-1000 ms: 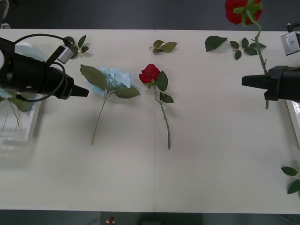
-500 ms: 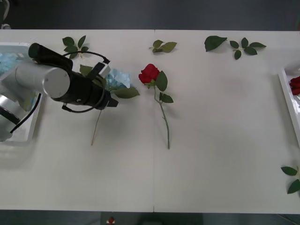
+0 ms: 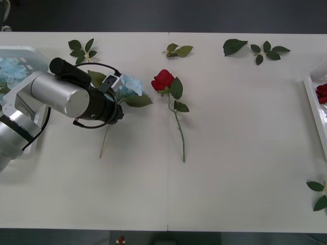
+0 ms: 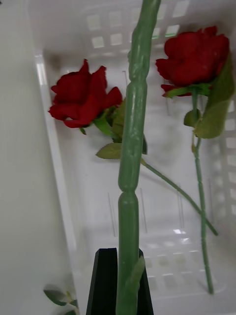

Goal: Put the red flowers into the right box and the blue flowers into the left box

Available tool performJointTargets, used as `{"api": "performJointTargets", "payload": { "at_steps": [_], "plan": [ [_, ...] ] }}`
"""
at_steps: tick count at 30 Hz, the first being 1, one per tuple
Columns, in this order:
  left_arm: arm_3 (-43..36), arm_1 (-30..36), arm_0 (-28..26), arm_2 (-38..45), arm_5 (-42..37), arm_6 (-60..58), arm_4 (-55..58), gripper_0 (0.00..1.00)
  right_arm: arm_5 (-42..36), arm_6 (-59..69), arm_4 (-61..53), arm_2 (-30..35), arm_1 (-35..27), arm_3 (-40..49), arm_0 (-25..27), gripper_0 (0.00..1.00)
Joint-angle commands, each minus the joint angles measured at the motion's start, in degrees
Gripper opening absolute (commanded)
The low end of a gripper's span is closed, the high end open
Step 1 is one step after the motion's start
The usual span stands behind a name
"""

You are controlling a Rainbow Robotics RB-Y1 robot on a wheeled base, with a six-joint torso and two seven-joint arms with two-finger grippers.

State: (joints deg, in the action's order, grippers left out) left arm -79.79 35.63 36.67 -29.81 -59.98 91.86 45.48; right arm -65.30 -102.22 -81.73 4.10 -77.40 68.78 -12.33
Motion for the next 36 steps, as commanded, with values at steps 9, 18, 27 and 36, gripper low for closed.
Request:
{"api": "performJointTargets", "payload": {
  "at_steps": [9, 18, 27, 36],
  "plan": [
    [0.96, -1.44, 1.03, 0.28, 0.83, -1.86, -1.1, 0.0, 6.15, -16.96, 2.54, 0.73, 3.13, -10.77, -0.32, 0.0],
    [0.52, -1.18, 1.03, 0.28, 0.83, -1.94, -0.48, 0.0, 10.1, -19.24, 6.58, 0.73, 7.0, -11.91, -0.32, 0.0],
    [-11.35, 4.89, 0.94, 6.6, -11.39, -2.82, 6.64, 0.0, 10.19, -19.51, 7.55, 0.73, 7.7, -11.91, -0.32, 0.0],
    [-18.12, 13.94, 0.86, 23.57, -26.95, -2.82, 19.47, 0.0, 10.19, -19.51, 8.25, 0.73, 7.88, -11.91, -0.32, 1.0]
  ]
}}
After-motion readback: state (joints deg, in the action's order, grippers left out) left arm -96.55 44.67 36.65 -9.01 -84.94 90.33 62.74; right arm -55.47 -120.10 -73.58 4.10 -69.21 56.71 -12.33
